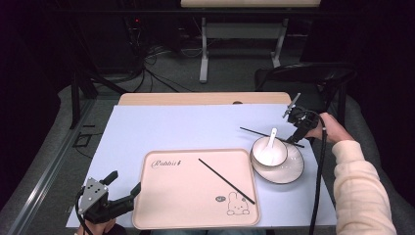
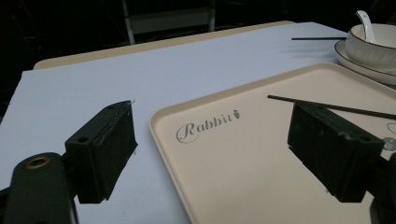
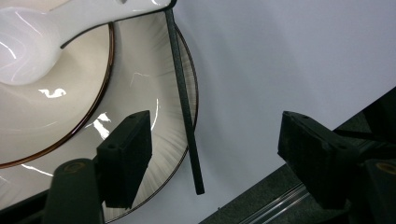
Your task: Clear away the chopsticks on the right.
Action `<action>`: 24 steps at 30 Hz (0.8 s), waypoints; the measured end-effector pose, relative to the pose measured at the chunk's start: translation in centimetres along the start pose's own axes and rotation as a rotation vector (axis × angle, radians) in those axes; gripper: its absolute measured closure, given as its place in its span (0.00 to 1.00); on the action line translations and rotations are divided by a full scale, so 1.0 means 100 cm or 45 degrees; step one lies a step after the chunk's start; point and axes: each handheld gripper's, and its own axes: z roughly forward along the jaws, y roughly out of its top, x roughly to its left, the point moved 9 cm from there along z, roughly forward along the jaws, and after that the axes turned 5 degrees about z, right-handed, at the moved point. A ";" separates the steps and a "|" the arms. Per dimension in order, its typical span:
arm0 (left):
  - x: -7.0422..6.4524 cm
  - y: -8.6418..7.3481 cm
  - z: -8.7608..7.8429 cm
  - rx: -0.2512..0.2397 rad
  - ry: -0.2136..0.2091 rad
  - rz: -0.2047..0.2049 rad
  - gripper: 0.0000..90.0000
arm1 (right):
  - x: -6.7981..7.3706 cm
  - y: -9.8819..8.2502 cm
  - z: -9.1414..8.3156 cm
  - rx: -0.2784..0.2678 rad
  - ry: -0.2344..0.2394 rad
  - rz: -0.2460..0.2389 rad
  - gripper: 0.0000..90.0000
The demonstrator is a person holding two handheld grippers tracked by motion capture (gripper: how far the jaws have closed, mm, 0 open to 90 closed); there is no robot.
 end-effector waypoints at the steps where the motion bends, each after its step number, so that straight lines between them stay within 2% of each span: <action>1: 0.000 0.000 0.000 0.000 -0.001 0.001 0.17 | 0.001 0.000 0.002 0.003 0.011 -0.008 0.37; 4: 0.000 0.000 0.000 0.000 0.000 0.001 0.17 | 0.002 -0.003 0.012 0.048 -0.019 -0.062 0.43; 7: 0.000 0.000 0.000 -0.001 0.000 0.001 0.17 | 0.006 -0.004 0.025 0.085 -0.014 -0.079 0.47; 8: 0.000 0.000 0.000 0.000 0.000 0.001 0.17 | 0.006 -0.004 0.028 0.089 -0.019 -0.066 0.49; 10: 0.000 0.000 0.000 -0.001 0.000 0.000 0.17 | 0.007 -0.004 0.034 0.087 -0.018 -0.084 0.53; 13: 0.000 0.000 0.000 0.000 0.001 -0.001 0.17 | 0.009 -0.004 0.042 0.094 0.002 -0.079 0.61; 15: 0.000 0.000 0.000 0.000 0.000 0.001 0.17 | 0.010 -0.005 0.043 0.113 0.012 -0.092 0.63; 20: 0.000 0.000 0.000 0.000 0.000 0.001 0.17 | 0.013 -0.002 0.046 0.082 0.009 -0.095 0.75; 24: 0.000 0.000 0.000 0.000 0.000 0.001 0.17 | 0.014 -0.002 0.044 0.090 0.010 -0.109 0.83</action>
